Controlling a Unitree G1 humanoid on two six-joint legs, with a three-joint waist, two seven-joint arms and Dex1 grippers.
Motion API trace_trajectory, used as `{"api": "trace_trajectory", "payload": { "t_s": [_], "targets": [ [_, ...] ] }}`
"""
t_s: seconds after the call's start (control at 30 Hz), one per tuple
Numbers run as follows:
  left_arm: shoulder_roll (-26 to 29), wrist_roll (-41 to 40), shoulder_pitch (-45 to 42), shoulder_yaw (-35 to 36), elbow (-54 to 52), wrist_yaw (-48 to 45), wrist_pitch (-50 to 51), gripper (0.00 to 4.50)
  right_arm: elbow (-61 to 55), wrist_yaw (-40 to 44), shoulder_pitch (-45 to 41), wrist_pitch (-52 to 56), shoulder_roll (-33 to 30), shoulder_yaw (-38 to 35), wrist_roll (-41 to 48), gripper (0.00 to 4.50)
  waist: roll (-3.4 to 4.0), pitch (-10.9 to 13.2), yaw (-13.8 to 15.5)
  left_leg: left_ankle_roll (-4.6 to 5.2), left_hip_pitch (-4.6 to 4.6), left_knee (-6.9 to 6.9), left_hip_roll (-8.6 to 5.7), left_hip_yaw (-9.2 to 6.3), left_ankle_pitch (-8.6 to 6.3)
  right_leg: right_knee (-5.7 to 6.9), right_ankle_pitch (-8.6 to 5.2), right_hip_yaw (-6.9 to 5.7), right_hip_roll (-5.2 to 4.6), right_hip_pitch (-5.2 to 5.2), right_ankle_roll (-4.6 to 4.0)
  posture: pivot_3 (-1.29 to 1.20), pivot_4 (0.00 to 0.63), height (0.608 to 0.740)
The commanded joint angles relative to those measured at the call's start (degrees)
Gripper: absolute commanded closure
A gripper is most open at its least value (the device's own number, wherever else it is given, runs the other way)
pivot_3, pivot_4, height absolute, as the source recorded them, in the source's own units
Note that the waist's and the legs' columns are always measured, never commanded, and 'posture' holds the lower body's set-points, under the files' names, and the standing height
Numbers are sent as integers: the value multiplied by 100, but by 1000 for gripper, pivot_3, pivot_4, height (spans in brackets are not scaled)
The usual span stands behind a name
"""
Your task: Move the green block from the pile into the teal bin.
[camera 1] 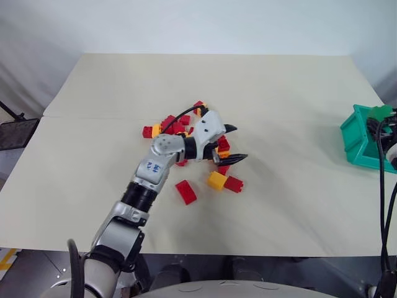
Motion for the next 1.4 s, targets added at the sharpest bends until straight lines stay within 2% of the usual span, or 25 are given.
{"api": "trace_trajectory", "payload": {
  "t_s": [0.03,0.23,0.37,0.5,0.53,0.7,0.87,0.97,1.1,1.23,1.4],
  "targets": [
    [-333,243,-454,-26,619,187,-520,0,1503,-364,-744,-901,-386,170,-416,3015,0,0,-15,2,1,1,-1,8,1,1,0,4,0,0,0,0,150,740],
    [-547,388,-730,108,1258,327,-868,0,4047,-58,-1840,-2136,-670,781,-693,3015,1,0,-23,6,4,-4,2,8,5,0,1,5,-3,0,1,0,150,740],
    [-510,425,-716,171,1337,316,-997,0,5126,-111,-2404,-2680,-814,1028,-852,1603,3,1,-17,7,-5,-4,0,4,6,-3,1,0,-7,-4,1,0,150,740],
    [-351,434,-620,329,1255,394,-1023,0,5464,-130,-2602,-2937,-844,1123,-861,211,3,1,9,7,-14,-1,0,-6,6,-6,1,-7,-9,-4,1,0,150,740],
    [-317,438,-588,340,1222,376,-1026,0,5475,-143,-2593,-2975,-849,1121,-852,42,3,1,10,7,-15,-1,0,-9,6,-7,1,-9,-9,-4,1,0,150,740],
    [-190,401,-434,410,1008,335,-928,0,5143,-62,-2419,-2944,-860,1064,-730,42,3,1,14,7,-19,1,-1,-14,6,-7,1,-13,-11,-4,2,0,150,740],
    [202,-235,104,810,-16,-78,-159,0,2842,1694,-1367,-2356,-852,923,284,42,5,2,4,7,-24,-1,2,-18,6,-10,1,-16,-9,-8,2,0,150,740],
    [650,-242,476,920,-404,-158,112,0,1966,2246,-947,-2023,-844,977,639,42,6,2,-20,6,-16,0,4,-23,5,-6,1,-10,-7,-8,2,0,150,740],
    [1801,-841,991,1418,-954,-1125,569,0,1065,3831,-182,-1639,-1042,1320,1200,42,5,2,-7,4,-8,11,6,-35,5,5,1,-4,-7,-5,2,0,150,740],
    [2476,-1376,1382,1801,-1353,-1623,983,0,1093,4706,221,-1810,-1276,1650,1142,42,5,3,33,4,-8,16,2,-50,3,-1,2,-5,-9,1,2,0,150,740],
    [3488,-1685,2662,2444,-1846,-2155,1234,0,1641,5227,-210,-2400,-1128,2059,926,42,6,3,-44,7,0,18,-9,-67,1,-6,7,-2,-21,12,13,0,150,740]
  ]
}}
